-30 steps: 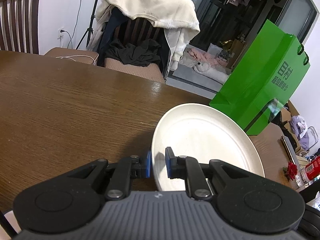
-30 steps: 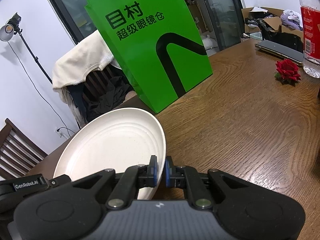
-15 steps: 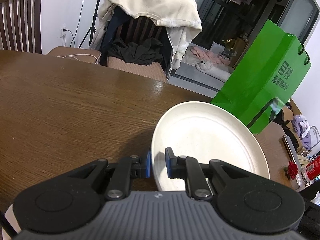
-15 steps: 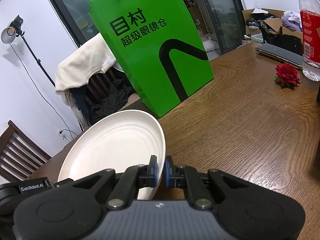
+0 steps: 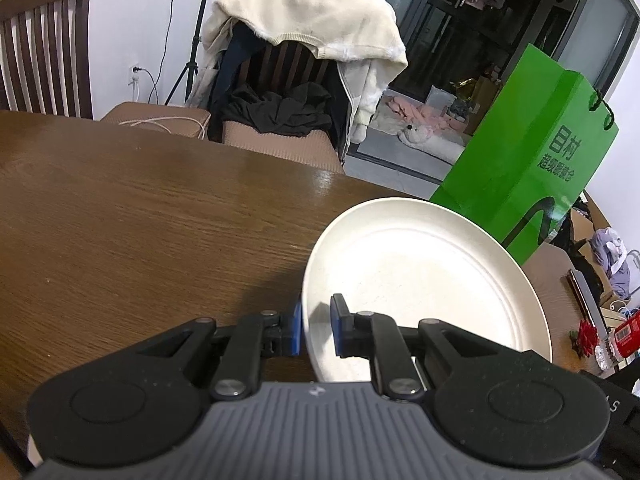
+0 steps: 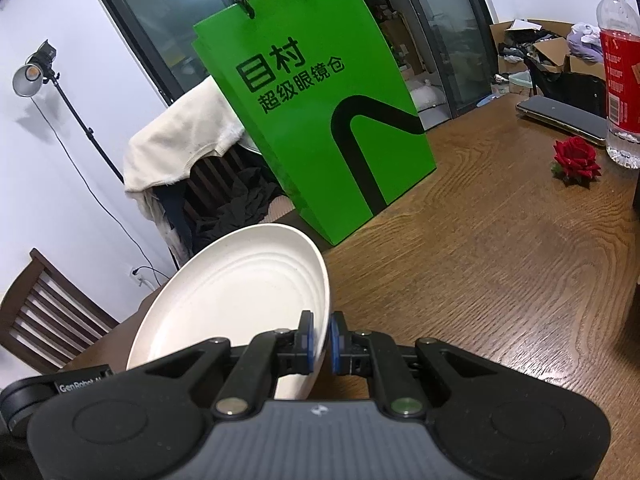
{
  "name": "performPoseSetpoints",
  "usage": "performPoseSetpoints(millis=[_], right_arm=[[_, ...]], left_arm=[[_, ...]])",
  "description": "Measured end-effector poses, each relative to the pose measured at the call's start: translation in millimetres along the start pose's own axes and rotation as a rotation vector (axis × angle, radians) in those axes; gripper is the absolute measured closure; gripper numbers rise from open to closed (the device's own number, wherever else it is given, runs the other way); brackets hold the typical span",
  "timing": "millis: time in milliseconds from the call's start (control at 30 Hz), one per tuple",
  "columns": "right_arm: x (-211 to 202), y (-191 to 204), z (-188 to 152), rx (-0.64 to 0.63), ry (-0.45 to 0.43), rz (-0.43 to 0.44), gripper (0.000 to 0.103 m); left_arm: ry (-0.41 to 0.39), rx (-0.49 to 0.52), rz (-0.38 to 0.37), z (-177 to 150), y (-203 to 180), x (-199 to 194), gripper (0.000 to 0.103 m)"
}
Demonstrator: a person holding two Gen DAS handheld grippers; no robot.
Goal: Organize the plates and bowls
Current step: 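Carry both held cream plates back toward the blue bowl and white bowls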
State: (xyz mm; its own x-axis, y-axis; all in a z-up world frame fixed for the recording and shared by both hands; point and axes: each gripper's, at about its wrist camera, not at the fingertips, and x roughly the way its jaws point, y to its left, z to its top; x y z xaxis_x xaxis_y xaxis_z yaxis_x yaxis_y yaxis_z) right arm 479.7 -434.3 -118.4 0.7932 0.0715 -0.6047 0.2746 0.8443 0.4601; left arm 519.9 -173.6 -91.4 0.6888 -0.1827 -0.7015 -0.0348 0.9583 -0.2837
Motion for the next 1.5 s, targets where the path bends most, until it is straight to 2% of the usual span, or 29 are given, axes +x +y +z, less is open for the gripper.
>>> performPoseSetpoints(millis=[700, 1500], right_arm=[[-29.1, 5.6, -1.3, -0.006, -0.021, 0.055, 0.095], [-83.4, 12.1, -27.2, -0.026, -0.058, 0.099, 0.095]], left_arm=[[-0.024, 0.02, 0.037, -7.6, -2.5, -36.4, 0.088], [-0.072, 0.024, 0.054, -36.9, 7.2, -100.0, 0.088]])
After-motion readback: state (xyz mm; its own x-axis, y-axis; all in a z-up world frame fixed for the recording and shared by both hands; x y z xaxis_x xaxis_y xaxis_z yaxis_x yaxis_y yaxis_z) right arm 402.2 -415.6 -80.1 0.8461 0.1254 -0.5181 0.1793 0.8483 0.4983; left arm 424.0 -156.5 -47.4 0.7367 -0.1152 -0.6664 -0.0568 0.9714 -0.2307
